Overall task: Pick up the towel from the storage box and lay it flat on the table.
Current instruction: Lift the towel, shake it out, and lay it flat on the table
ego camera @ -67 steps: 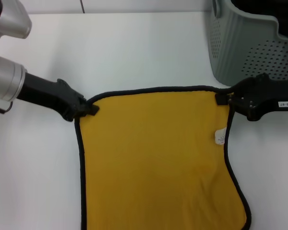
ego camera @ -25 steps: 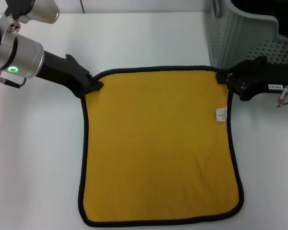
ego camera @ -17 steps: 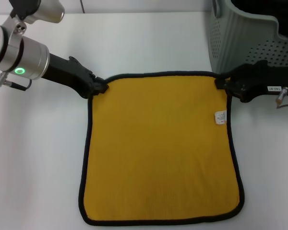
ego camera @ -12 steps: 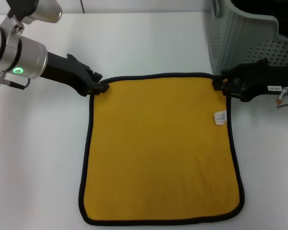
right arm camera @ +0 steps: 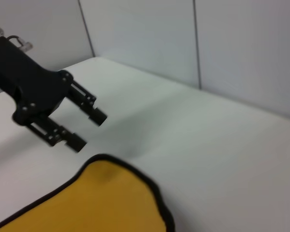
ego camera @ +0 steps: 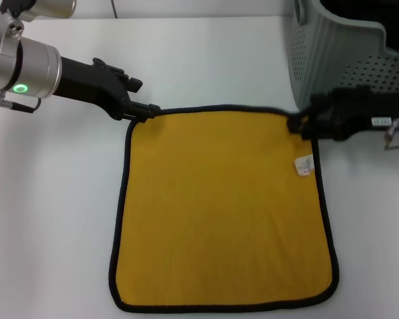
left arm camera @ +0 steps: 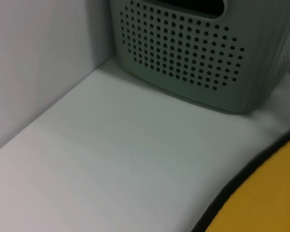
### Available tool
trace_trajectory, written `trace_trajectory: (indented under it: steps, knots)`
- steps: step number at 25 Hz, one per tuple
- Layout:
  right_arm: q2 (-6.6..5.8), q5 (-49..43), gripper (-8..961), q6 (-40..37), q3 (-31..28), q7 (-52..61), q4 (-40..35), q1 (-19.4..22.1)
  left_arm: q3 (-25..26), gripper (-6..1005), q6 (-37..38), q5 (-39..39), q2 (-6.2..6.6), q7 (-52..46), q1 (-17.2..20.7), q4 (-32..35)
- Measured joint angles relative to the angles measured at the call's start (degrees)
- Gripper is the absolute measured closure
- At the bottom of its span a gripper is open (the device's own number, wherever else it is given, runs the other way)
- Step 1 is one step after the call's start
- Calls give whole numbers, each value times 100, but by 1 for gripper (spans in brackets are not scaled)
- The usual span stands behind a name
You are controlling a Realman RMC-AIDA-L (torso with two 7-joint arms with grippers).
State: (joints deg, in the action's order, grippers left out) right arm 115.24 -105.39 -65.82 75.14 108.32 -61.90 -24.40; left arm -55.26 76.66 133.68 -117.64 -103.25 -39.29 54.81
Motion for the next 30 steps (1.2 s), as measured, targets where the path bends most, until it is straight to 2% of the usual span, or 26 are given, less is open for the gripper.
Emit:
trace_trajectory:
  steps: [3, 7, 11, 21, 26, 30]
  knots:
    - [2, -170, 237, -266, -139, 58, 151, -66, -8, 366, 11, -8, -32, 23, 40, 42]
    - [12, -384, 159, -574, -423, 190, 300, -132, -11, 364, 25, -19, -49, 53, 54, 52]
    - [53, -459, 80, -603, -444, 239, 40, 55, -11, 363, 32, -26, -99, 166, 82, 55]
    - [59, -391, 88, -781, -443, 238, -46, 99, -18, 364, 59, -312, -194, 410, 212, 43]
    - [28, -285, 90, -1144, -472, 192, -87, 59, -12, 365, 295, -770, -170, 597, 279, 94]
    - [7, -352, 89, -1624, -481, -180, -216, -3, -18, 365, 321, -889, -196, 666, 381, 281]
